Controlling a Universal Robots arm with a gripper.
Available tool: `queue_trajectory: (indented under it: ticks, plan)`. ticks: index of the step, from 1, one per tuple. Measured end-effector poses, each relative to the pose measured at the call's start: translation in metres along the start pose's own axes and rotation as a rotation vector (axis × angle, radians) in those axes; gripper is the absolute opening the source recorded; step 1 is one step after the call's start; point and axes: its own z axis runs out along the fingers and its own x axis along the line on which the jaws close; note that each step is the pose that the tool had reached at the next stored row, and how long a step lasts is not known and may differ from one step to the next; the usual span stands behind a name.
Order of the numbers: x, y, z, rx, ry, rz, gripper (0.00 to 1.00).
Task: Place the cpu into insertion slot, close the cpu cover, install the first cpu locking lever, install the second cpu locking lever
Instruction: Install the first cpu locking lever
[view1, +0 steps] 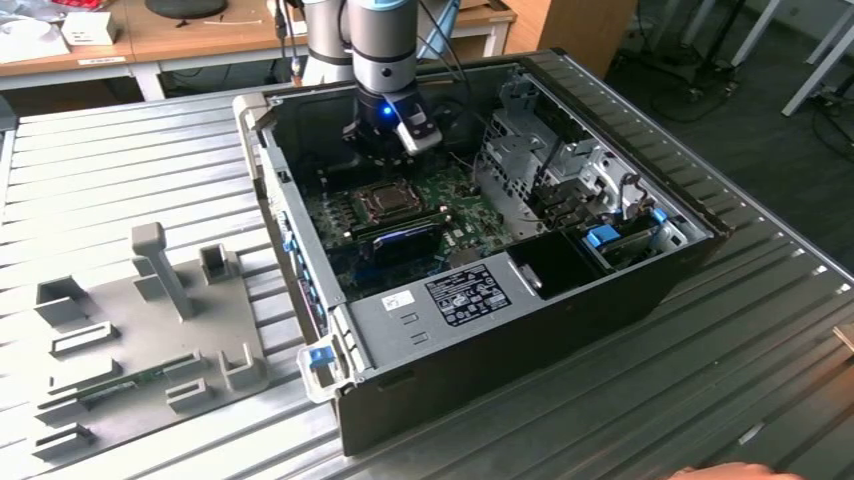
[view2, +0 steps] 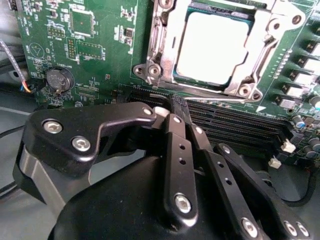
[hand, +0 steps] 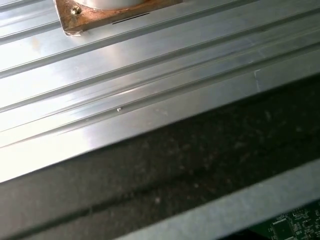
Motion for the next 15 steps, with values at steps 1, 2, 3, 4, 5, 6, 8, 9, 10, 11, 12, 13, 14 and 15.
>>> queue_trajectory:
  ticks: [1, 2, 3, 4, 5, 6, 8, 9, 10, 11, 12, 13, 14, 15]
  plan:
    - [0.0006, -0.0002, -0.0001, -0.0001, -0.0002, 0.000, 0.11]
    - [0.0012, -0.0005, -0.0002, -0.0001, -0.0005, 0.000, 0.11]
    - [0.0019, -0.0007, -0.0003, -0.0004, -0.0010, 0.000, 0.11]
    - [0.0026, -0.0009, -0.0003, -0.0005, -0.0014, 0.000, 0.11]
    - [0.0033, -0.0011, -0.0004, -0.0006, -0.0018, 0.000, 0.11]
    - [0.0039, -0.0013, -0.0005, -0.0009, -0.0023, 0.000, 0.11]
    - [0.0045, -0.0014, -0.0005, -0.0011, -0.0028, 0.000, 0.11]
    - [0.0047, -0.0012, -0.0006, -0.0011, -0.0030, 0.000, 0.11]
    - [0.0050, -0.0010, -0.0005, -0.0012, -0.0032, 0.000, 0.11]
    - [0.0053, -0.0007, -0.0005, -0.0013, -0.0032, 0.000, 0.11]
    - [0.0056, -0.0004, -0.0005, -0.0013, -0.0033, 0.000, 0.11]
    - [0.0059, -0.0002, -0.0005, -0.0012, -0.0033, 0.000, 0.11]
    - [0.0061, 0.0000, -0.0005, -0.0011, -0.0033, 0.000, 0.11]
    - [0.0061, 0.0001, -0.0005, -0.0012, -0.0033, 0.000, 0.11]
